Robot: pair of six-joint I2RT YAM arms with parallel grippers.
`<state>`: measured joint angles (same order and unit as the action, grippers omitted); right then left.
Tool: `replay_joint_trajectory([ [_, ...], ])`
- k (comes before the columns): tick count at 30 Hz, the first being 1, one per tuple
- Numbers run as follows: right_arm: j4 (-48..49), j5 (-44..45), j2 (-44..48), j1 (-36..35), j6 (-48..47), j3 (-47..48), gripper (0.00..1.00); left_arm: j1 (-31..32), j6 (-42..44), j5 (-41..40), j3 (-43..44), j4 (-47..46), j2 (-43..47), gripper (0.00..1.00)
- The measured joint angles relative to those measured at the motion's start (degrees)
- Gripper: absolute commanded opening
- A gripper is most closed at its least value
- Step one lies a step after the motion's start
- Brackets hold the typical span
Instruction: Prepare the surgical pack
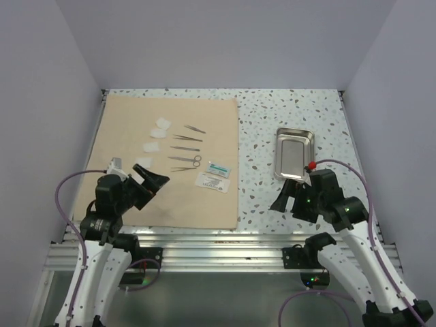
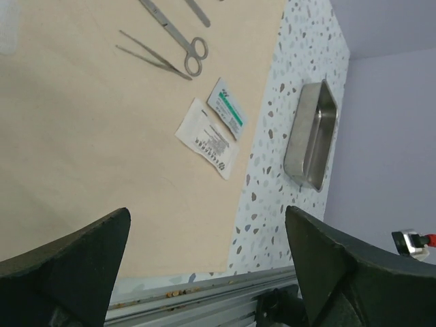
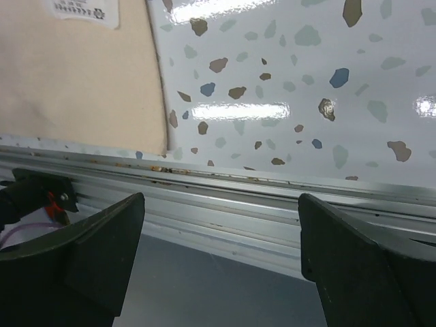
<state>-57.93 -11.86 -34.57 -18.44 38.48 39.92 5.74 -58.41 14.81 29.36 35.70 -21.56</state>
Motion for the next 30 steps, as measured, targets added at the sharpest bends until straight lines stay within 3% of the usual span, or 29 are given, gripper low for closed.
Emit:
replay_joint_trajectory([
  [7, 0.15, -1.18, -11.69, 0.00, -5.68, 4.61, 0.99, 0.00, 7.02, 0.98, 4.33, 4.33, -13.22, 0.98],
  [13, 5.88, -3.91, -23.74, -2.64, -7.72, 7.39, 0.99, 0.00, 12.98, 0.83, 9.79, 6.99, -19.67, 0.91],
  [23, 12.96, -5.84, -38.23, -9.29, -9.68, 18.38, 0.97, 0.00, 13.79, -6.38, 13.18, 9.92, -27.17, 0.62],
  [30, 12.85, -5.79, -42.10, -9.68, -13.31, 22.91, 0.97, 0.00, 12.96, -10.43, 19.30, 9.07, -39.39, 0.55],
])
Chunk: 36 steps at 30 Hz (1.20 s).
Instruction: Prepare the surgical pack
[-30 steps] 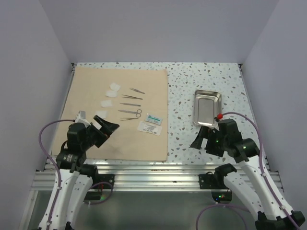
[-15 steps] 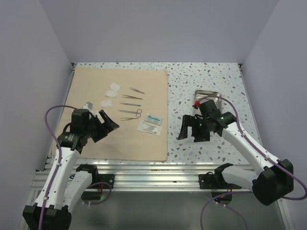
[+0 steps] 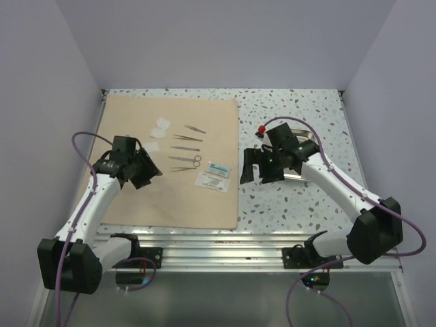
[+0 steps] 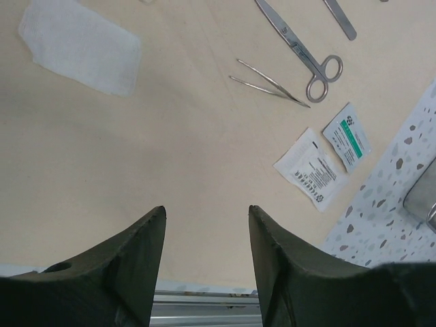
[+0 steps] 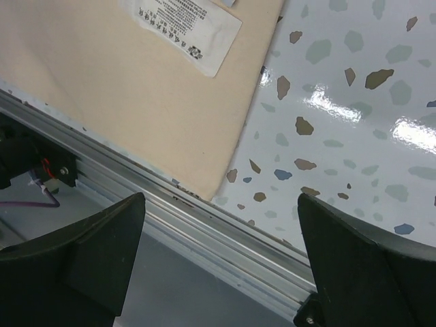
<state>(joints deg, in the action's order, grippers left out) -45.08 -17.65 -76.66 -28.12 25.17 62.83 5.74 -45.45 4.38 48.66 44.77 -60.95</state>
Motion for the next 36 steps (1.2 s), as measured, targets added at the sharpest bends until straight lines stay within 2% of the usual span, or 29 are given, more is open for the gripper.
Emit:
replay_joint_trajectory([
  [12, -0.52, -0.04, -7.17, 0.00, -4.55, 1.90, 0.98, 0.07, 0.20, -0.39, 5.38, -3.17, -15.82, 0.52],
  [21, -0.74, -0.04, -12.79, 0.00, -6.49, 5.27, 0.99, 0.07, 2.08, -6.93, 12.07, -2.38, -24.11, 0.50],
  [29, -0.76, -0.37, -15.08, 0.00, -8.26, 6.60, 0.99, -0.61, 5.95, -12.57, 14.29, -0.42, -27.67, 0.45],
  [36, -0.76, -1.62, -15.85, 0.00, -8.79, 6.60, 0.99, -5.75, 9.31, -13.18, 13.90, -0.46, -27.67, 0.46],
])
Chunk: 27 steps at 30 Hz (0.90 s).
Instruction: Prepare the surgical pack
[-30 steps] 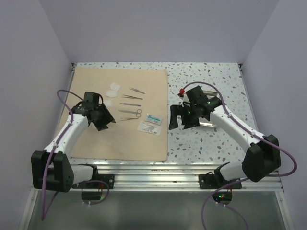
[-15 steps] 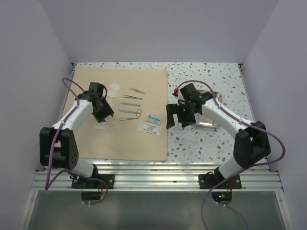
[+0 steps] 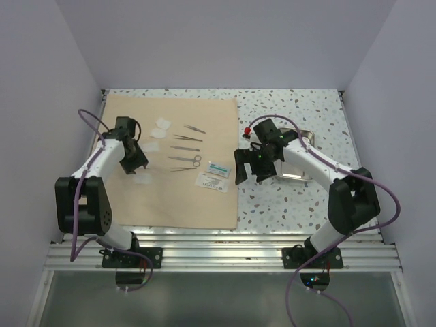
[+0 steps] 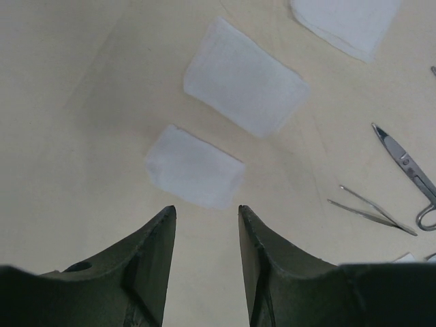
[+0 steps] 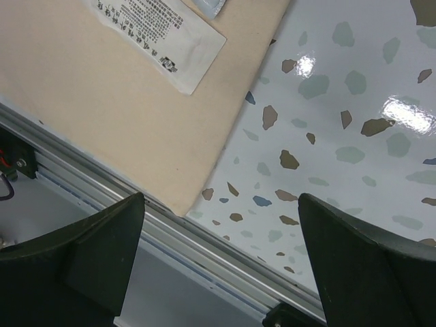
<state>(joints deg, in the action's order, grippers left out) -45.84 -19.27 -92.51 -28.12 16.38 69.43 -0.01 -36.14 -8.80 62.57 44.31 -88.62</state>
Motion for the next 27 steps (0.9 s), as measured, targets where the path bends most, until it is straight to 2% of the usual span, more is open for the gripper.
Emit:
replay_joint_trajectory([
  [10, 0.04, -1.49, -0.11, 0.00, 0.00, -0.02, 0.99, -7.32, 3.56, 2.14, -5.18, -1.09, 1.27, 0.44],
  [27, 0.11, -2.82, -0.98, 0.00, 0.00, -0.02, 0.99, -9.14, 4.52, 5.70, -9.99, -4.15, 1.42, 0.43],
])
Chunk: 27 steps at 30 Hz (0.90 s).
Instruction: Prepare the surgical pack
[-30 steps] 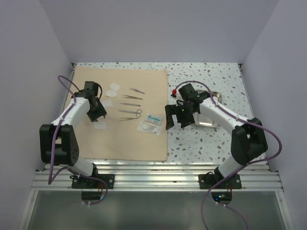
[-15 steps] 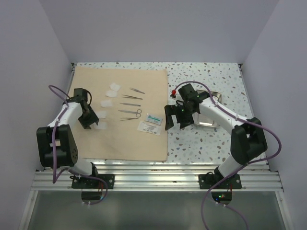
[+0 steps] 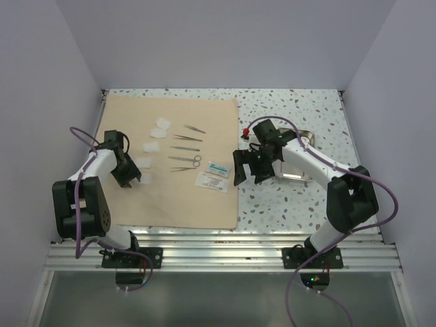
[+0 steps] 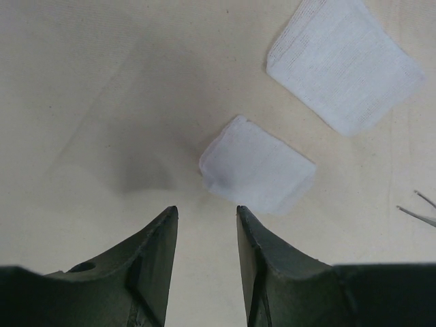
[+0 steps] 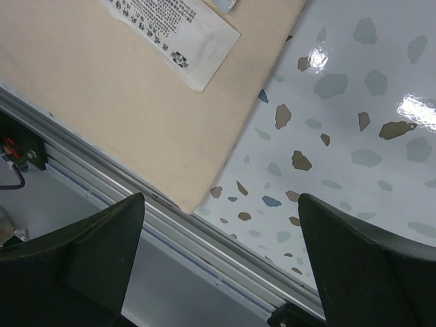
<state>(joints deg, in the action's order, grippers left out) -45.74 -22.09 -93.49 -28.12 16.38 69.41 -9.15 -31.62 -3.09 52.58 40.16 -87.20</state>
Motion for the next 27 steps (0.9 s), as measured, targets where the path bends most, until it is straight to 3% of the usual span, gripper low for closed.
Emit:
replay_joint_trajectory([
  [27, 0.15, -0.50, -1.05, 0.00, 0.02, 0.00, 0.99, -0.98, -0.04, 1.38, -2.25, -6.58, -1.95, 0.38],
])
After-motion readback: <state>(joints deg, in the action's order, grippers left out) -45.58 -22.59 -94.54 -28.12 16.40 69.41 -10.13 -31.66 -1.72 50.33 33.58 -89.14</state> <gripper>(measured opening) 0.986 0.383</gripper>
